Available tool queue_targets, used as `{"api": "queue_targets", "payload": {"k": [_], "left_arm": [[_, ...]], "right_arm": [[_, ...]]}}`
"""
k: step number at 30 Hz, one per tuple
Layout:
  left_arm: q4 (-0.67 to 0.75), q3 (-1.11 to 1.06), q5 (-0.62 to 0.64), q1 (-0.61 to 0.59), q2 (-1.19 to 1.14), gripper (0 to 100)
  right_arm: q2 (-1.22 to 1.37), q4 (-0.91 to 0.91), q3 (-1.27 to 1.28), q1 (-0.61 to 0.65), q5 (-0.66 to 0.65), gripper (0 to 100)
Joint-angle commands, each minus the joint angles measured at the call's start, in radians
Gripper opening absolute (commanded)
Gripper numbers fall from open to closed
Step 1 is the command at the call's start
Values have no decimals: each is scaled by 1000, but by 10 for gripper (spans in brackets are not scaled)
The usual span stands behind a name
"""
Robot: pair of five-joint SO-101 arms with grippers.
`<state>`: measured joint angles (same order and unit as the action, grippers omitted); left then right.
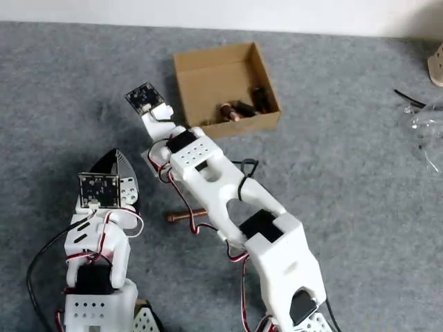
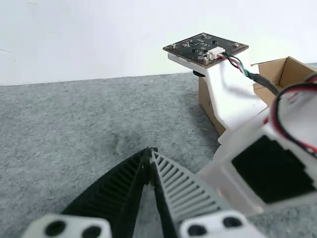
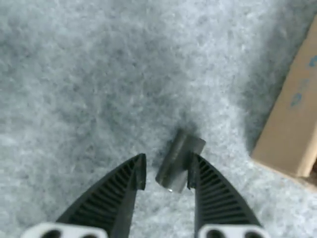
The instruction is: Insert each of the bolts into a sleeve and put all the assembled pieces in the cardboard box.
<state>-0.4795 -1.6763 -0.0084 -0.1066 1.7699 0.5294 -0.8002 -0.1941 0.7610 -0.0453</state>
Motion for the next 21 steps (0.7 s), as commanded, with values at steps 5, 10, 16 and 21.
{"api": "queue_targets", "payload": {"k": [5,10,16,21], "left_arm": [[18,-22,9,-2,8,14],[20,-22,8,-5,8,14],[20,-21,8,-4,8,14],[20,-21,8,-4,8,14]], "right_arm": [[-15,-2,-47,-1,11,124],[79,-4,-56,-7,11,124],[153,-8,-139,-2,11,124],[159,-8,-148,-7,11,124]]}}
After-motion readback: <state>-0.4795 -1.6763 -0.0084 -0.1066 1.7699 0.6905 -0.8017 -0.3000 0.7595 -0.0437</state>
